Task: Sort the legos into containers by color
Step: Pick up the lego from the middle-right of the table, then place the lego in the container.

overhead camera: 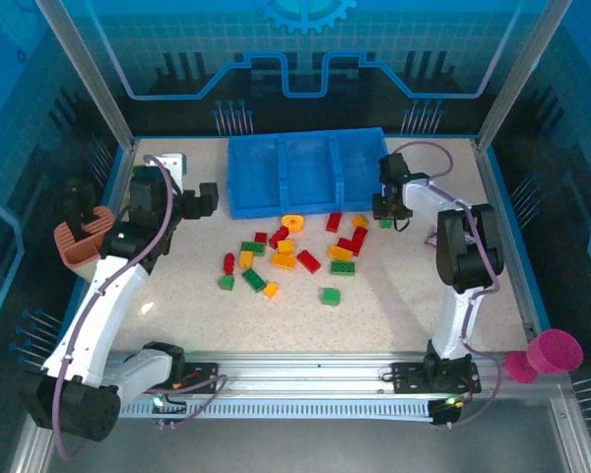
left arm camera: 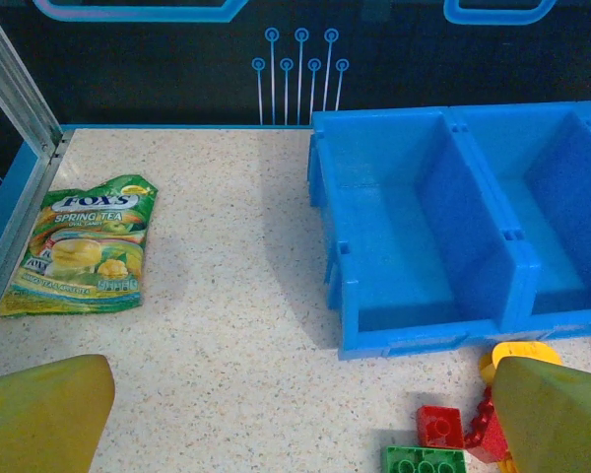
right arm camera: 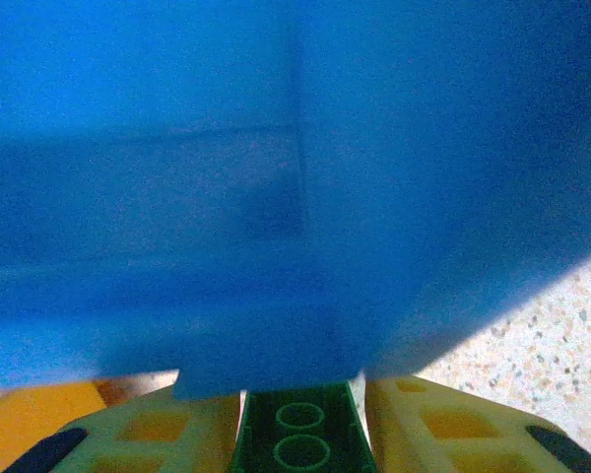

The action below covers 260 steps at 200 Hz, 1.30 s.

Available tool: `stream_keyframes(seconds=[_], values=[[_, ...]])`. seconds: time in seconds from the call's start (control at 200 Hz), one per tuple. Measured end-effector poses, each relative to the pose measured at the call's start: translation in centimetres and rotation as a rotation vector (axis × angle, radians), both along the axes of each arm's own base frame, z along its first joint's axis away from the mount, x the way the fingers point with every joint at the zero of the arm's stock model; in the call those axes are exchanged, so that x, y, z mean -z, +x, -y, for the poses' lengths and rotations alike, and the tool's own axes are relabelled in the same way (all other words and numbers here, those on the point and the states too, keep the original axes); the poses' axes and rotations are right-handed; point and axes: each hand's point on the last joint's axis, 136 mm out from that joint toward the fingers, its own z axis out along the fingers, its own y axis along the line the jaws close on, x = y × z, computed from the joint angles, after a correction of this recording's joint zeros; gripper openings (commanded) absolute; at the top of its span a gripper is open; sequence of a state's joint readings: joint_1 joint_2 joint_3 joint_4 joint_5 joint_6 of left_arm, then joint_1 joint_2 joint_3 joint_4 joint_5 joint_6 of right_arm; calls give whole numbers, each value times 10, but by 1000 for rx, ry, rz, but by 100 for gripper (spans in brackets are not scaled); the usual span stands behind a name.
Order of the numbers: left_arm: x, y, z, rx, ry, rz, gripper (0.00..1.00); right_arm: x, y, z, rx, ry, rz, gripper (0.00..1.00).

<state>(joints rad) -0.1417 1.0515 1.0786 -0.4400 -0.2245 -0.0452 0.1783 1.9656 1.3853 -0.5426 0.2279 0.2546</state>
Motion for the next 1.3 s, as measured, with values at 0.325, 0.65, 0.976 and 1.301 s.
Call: stream_keyframes(seconds=[0.325, 0.65, 0.976, 1.301], values=[[-5, -2, 0, 0, -3, 17, 99, 0, -22, 2, -31, -9, -54, 30], [-5, -2, 0, 0, -2, 17, 99, -45, -27, -10, -93, 41, 3, 30], [-17, -4, 0, 9, 11, 36, 99, -133, 48, -48, -206, 105, 282, 30], [-34, -6, -1, 20, 31, 56, 100, -104, 141, -77, -280, 80, 320, 31]])
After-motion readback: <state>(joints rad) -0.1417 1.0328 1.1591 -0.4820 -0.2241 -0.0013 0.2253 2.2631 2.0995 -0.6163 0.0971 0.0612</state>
